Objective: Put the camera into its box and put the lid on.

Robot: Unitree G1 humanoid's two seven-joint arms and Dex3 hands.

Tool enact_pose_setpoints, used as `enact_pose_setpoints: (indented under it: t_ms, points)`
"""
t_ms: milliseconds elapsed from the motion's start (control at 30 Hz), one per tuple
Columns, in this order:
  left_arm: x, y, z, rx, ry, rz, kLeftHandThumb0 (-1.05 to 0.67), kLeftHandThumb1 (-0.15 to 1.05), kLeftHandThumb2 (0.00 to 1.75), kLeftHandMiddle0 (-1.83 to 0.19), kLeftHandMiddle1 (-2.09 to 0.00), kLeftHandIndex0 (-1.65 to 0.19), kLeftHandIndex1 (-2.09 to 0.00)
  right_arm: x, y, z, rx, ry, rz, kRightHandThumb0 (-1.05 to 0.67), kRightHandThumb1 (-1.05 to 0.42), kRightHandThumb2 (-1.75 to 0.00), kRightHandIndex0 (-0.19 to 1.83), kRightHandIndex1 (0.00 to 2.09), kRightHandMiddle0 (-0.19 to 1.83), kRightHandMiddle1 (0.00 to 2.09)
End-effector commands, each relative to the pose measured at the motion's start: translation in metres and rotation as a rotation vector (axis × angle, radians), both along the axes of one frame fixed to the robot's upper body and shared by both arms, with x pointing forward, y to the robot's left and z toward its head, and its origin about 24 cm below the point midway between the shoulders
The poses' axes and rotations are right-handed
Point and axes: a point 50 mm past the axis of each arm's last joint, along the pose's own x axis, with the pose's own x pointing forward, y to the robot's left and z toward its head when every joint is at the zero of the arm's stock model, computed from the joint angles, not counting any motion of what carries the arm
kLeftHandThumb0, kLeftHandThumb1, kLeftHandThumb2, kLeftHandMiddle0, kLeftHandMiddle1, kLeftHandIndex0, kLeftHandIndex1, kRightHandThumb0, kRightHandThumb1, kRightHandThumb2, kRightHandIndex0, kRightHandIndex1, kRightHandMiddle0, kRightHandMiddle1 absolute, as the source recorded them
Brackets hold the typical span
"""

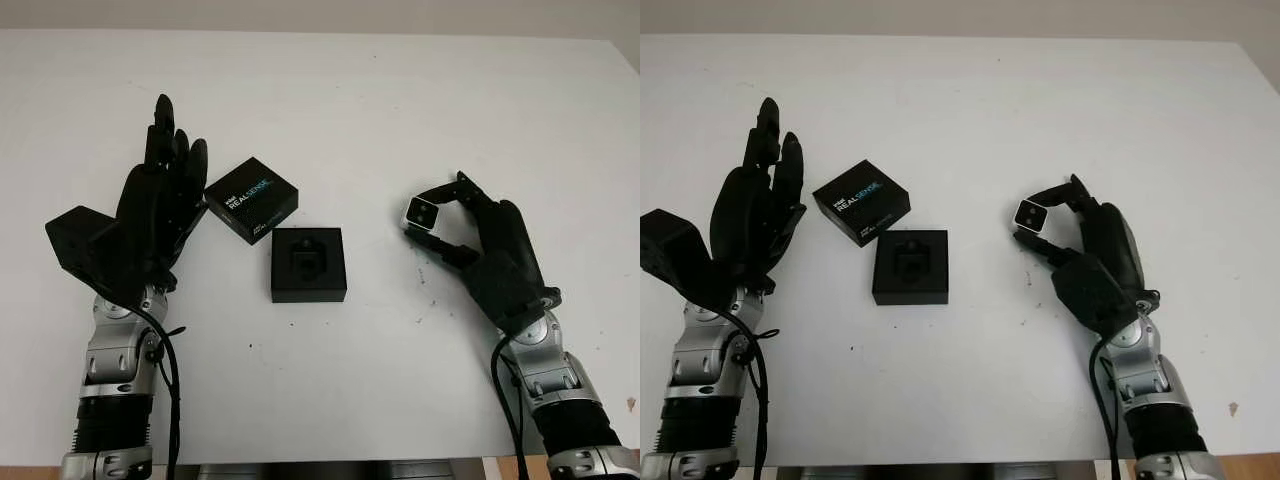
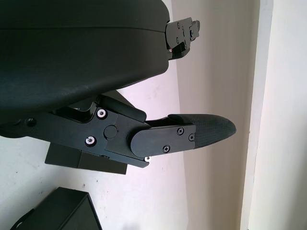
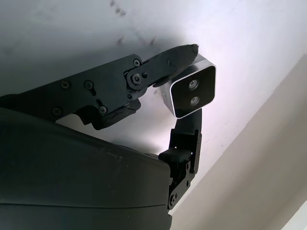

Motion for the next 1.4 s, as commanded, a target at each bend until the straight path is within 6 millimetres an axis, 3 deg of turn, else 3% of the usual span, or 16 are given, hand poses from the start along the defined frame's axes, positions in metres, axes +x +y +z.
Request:
enact_pose_setpoints:
  t_ms: [0,200,1033,1367]
  points:
    - [-0.001,0.0,0.004,0.008,-0.016,-0.004,-0.7,1.05,0.51,0.19,-0.03,0.19,-0.04,-0.003,0.004,-0.007,0.029,0.037,0.027,-0.45,-0.97,-0.05,0.28,0.03,0.38,1.37]
    - [-0.002,0.001,0.004,0.011,-0.014,0.002,-0.69,1.05,0.51,0.19,-0.04,0.18,-0.05,-0.002,0.014,0.006,0.006,0.007,0.111,-0.52,-0.97,-0.05,0.22,0.02,0.41,1.41]
    - [-0.003,-0.003,0.003,0.02,-0.009,-0.011,-0.72,1.05,0.51,0.19,-0.01,0.19,-0.03,-0.011,0.052,0.051,0.038,-0.021,0.386,-0.51,-0.99,-0.06,0.14,0.04,0.4,1.47]
    - [-0.005,-0.004,0.001,0.02,-0.013,-0.01,-0.71,1.05,0.51,0.19,-0.04,0.18,-0.05,-0.013,0.067,0.06,0.01,-0.035,0.448,-0.49,-0.99,-0.05,0.12,0.04,0.39,1.48]
